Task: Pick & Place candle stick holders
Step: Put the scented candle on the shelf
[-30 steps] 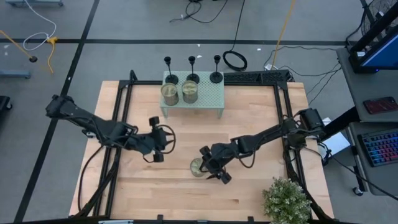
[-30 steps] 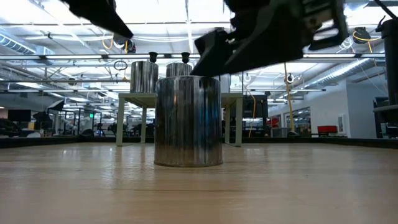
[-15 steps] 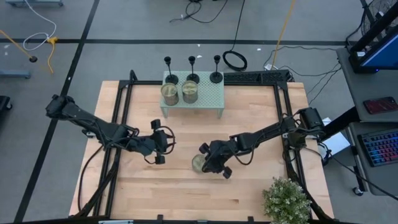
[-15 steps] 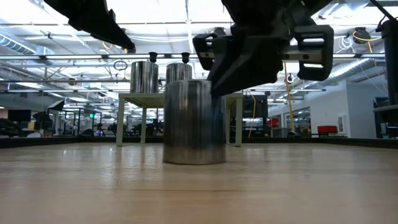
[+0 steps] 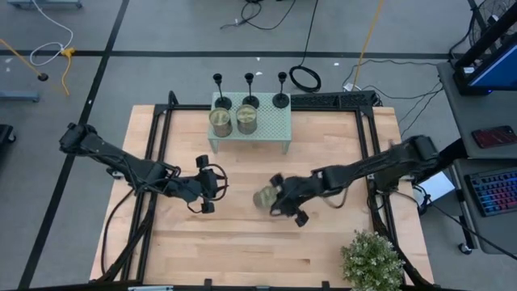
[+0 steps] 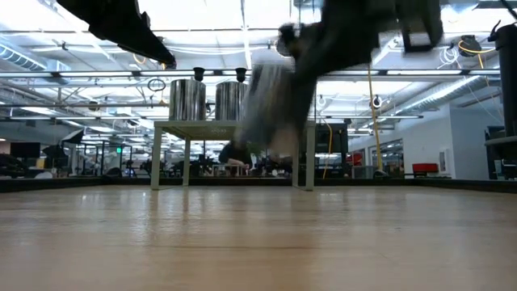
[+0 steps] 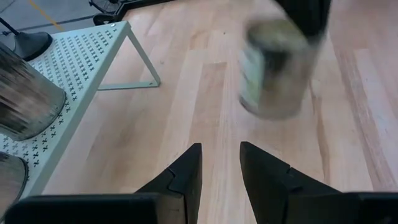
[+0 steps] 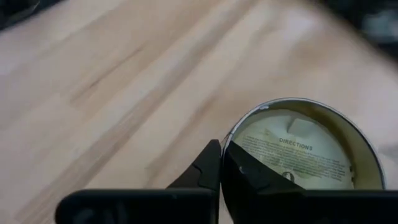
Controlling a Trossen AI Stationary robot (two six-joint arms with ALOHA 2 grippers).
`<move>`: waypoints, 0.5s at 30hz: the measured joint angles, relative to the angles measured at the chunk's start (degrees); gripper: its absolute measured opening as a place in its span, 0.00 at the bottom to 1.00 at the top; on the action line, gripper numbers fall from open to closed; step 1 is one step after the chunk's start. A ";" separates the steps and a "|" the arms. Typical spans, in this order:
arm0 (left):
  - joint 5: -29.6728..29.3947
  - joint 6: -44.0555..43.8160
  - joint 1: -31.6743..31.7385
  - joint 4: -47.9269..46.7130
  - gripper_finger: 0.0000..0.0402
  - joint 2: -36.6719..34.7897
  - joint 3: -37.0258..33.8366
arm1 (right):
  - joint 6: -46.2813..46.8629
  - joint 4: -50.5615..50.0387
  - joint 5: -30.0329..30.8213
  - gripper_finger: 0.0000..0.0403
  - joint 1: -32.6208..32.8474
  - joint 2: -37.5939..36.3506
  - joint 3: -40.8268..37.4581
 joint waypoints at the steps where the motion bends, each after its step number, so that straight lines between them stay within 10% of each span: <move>1: -0.02 -0.01 0.00 0.04 0.29 0.00 0.00 | 1.01 -0.83 2.30 0.01 -0.01 -2.09 0.08; 15: -0.37 7.55 3.64 12.99 0.29 0.02 0.02 | 0.28 -33.20 17.58 0.01 -11.60 -3.09 21.55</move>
